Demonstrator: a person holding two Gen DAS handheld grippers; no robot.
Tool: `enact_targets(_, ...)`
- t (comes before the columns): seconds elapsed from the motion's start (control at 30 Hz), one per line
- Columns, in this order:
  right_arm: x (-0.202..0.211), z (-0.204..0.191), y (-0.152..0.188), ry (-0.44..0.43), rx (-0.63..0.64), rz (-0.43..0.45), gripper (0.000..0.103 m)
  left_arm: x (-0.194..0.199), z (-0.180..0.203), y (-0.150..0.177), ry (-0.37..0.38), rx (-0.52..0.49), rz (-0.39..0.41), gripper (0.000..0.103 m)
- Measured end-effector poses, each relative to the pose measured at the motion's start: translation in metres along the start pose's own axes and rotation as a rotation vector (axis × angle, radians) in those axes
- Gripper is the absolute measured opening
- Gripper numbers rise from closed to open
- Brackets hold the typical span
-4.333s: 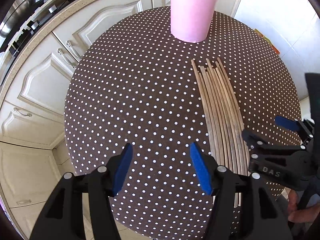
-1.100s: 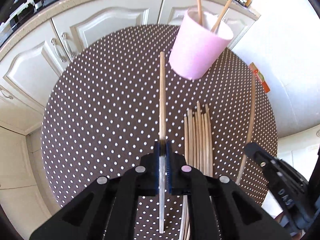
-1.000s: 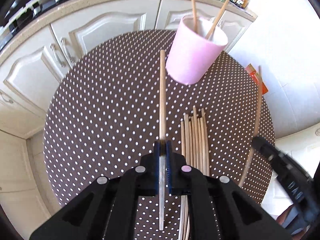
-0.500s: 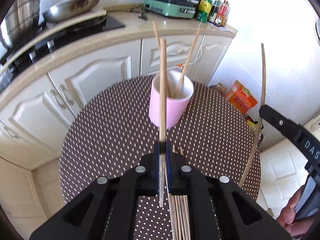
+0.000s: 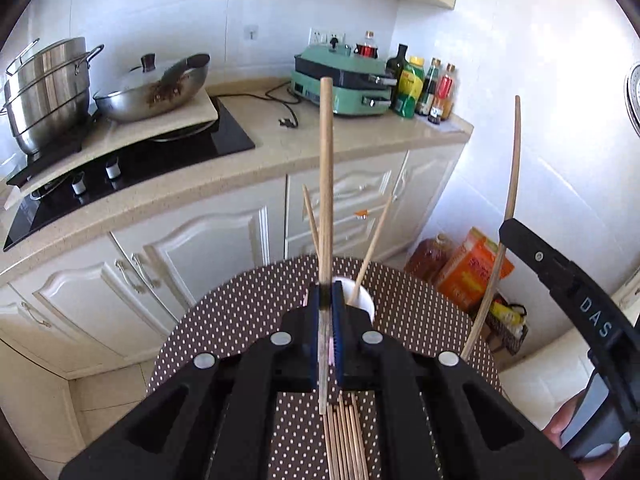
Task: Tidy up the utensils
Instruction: 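Lift the held chopsticks with both grippers toward the pink cup, then lower both held chopsticks into the pink cup and open both grippers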
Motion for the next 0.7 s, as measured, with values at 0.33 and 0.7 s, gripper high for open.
enact_targets(0.33,-0.042,-0.009,-0.037,-0.004,-0.012,0.063,0.007,-0.020,-0.010,-0.051,-0.017,0.085,0.039,0.007)
enact_targets(0.7,-0.099,-0.004,-0.016,0.025,0.010,0.052,0.007,-0.068,-0.022,-0.059,-0.053,0.137,0.009,0.007)
Point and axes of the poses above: each gripper's, at about its wrist camera, not at the fingertips, and x roughly against the way its jaws point, z to its right, y to its underside, the point moved 7 cm from there along -x, roughly the way its jaws point, and after that the axes turned 5 degrees about -x, right-handed, at the moved point
